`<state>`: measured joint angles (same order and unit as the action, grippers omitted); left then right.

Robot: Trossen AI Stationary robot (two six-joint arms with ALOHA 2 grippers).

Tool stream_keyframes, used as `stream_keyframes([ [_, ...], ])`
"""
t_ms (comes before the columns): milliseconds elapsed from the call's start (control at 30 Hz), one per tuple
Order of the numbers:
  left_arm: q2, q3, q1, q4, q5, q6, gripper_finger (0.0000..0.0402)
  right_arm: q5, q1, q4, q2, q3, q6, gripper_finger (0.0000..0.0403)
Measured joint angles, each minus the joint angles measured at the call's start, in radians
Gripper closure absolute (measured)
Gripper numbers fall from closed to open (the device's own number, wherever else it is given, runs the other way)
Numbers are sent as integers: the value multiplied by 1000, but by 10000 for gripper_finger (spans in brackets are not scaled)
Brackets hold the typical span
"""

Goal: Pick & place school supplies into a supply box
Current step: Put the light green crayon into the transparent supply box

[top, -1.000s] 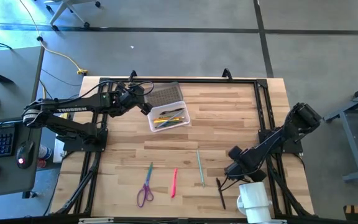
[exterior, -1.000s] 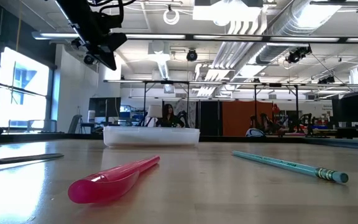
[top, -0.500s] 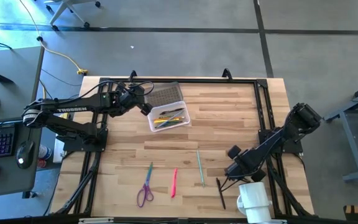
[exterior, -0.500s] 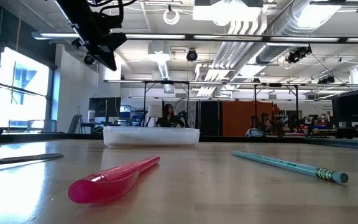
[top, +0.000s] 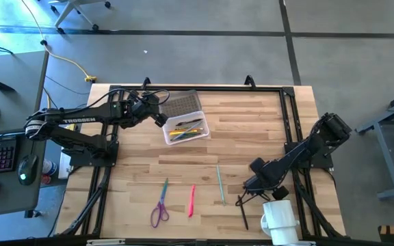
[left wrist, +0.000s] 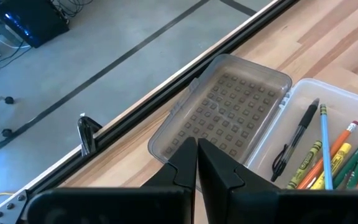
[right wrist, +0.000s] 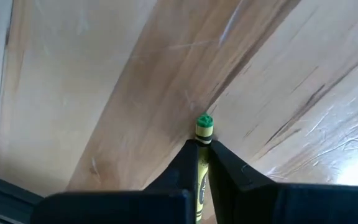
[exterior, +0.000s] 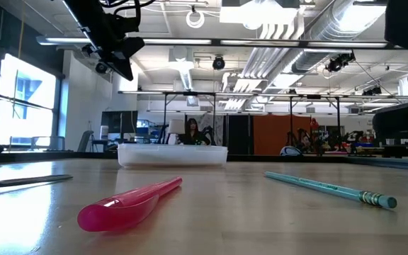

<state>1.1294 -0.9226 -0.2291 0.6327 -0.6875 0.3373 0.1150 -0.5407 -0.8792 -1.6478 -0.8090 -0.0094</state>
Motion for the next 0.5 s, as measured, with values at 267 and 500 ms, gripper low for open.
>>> stream_keyframes([
  [267,0,0,0,0,-3,0,351,-146,38,-11,-4,-101,-62,396],
  [500,0,0,0,-3,-4,-20,351,-439,171,23,-2,-207,-207,392],
])
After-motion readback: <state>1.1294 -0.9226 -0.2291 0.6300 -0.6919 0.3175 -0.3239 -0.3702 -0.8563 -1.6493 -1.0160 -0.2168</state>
